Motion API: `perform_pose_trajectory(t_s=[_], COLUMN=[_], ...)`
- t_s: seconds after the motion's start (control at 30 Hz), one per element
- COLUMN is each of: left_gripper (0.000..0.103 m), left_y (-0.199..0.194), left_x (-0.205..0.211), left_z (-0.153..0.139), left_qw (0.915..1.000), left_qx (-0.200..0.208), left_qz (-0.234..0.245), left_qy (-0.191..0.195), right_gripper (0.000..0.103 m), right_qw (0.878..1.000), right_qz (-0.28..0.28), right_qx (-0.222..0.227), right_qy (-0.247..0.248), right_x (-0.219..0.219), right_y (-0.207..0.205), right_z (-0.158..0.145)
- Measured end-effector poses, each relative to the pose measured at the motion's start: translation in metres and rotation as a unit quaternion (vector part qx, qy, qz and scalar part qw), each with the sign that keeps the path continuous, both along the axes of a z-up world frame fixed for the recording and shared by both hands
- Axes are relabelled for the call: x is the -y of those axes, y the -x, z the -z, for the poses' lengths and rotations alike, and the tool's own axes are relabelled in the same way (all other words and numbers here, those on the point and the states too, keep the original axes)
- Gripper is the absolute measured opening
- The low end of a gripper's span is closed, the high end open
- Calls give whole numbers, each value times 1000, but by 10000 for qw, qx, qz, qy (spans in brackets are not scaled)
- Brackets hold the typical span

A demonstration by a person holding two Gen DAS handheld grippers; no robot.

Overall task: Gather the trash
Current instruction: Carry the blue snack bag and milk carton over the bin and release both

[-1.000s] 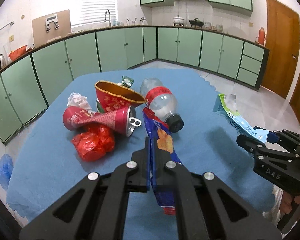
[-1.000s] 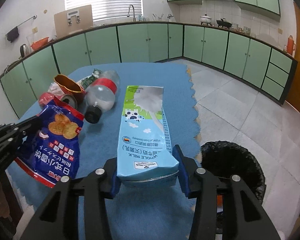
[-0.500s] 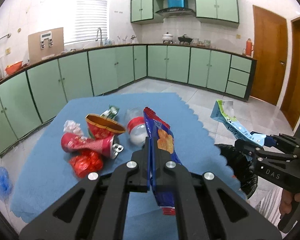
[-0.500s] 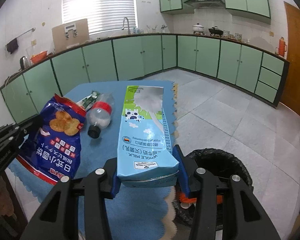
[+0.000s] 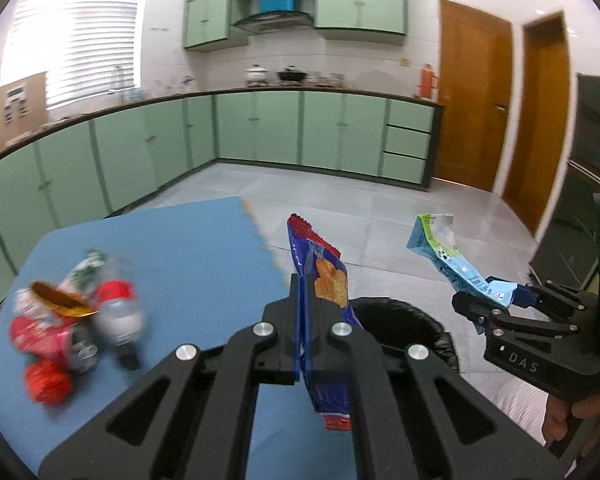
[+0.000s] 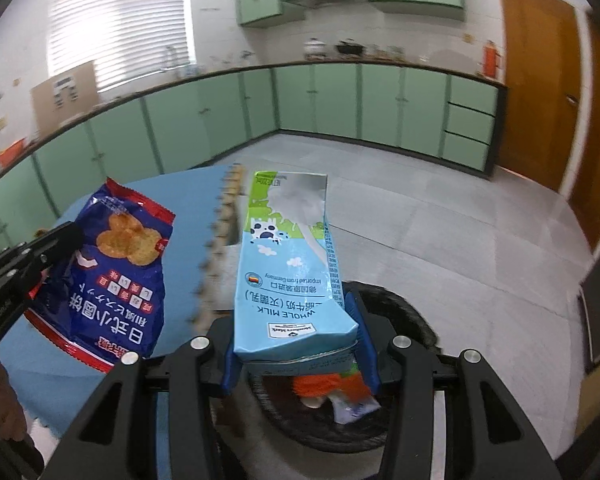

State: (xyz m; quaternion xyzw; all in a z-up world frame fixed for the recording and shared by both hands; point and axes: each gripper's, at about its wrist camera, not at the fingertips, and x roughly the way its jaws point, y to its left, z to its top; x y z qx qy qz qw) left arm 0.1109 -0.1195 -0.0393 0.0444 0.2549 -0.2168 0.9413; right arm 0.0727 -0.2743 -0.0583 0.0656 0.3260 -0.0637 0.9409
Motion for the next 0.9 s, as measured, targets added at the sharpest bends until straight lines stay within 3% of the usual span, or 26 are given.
perform_pose_trajectory(t_s=[0.33, 0.67, 0.83, 0.87, 0.9], left_gripper=[0, 1, 6, 12, 22], left_y=[-51, -95, -107, -108, -108], left_x=[98, 135, 137, 137, 138], left_z=[56, 104, 112, 113, 111], left_qw=[9959, 9892, 9872, 9871, 9870], left_qx=[-591, -1190, -1333, -1356, -1374], left_qz=[639, 684, 676, 657, 648], left_qy=[-228, -507, -560, -549, -522], right_gripper=[46, 46, 51, 58, 58], right_qw=[9965, 9915, 9907, 9909, 9910], right_qz=[623, 692, 644, 647, 661], right_qx=[-544, -1060, -1179, -1169, -1153], right_qy=[-140, -293, -223, -188, -149], right_x=[69, 94, 99, 100, 100], right_y=[-19, -52, -55, -56, -56], right_z=[52, 107, 116, 117, 117])
